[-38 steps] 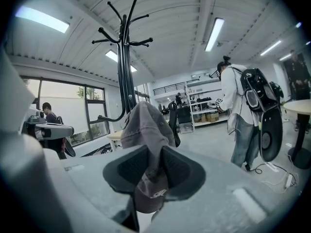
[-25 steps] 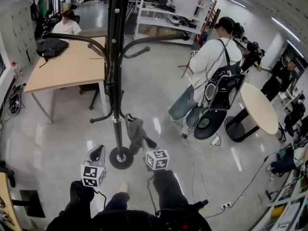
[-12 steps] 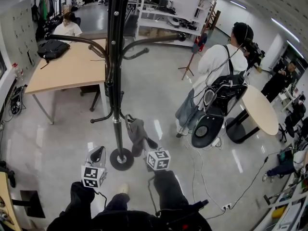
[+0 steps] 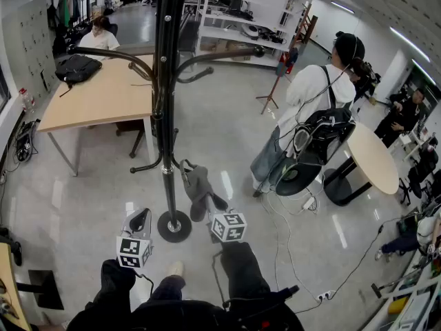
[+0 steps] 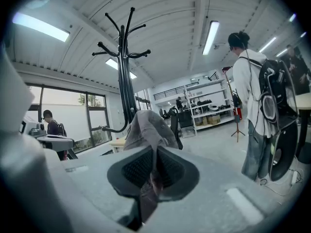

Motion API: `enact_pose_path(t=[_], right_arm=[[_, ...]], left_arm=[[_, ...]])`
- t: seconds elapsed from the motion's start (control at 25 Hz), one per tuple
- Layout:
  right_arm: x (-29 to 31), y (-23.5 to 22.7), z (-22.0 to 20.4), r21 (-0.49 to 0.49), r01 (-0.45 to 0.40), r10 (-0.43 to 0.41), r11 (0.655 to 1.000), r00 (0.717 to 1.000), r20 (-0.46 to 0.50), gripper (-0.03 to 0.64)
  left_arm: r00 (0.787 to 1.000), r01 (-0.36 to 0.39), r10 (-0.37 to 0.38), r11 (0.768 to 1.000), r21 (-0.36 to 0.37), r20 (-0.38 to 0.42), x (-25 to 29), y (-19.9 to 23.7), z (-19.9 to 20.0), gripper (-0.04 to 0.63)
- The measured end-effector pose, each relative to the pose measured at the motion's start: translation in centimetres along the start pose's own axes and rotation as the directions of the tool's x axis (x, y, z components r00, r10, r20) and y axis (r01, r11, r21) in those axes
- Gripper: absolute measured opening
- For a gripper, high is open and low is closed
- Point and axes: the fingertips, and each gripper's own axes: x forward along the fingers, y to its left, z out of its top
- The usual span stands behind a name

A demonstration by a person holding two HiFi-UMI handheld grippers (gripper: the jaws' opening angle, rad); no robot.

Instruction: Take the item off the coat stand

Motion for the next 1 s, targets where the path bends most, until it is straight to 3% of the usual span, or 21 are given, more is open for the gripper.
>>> enact_pose_path(t=[1.0], right_arm=[[-4.8, 1.1, 4.3, -0.032, 0.036, -0.032, 0.999, 0.993, 0.117, 0.018]], left_arm=[[0.998, 0.002, -0.003, 1.000, 0.009, 0.057, -2.9, -1.1, 1.2, 0.003]])
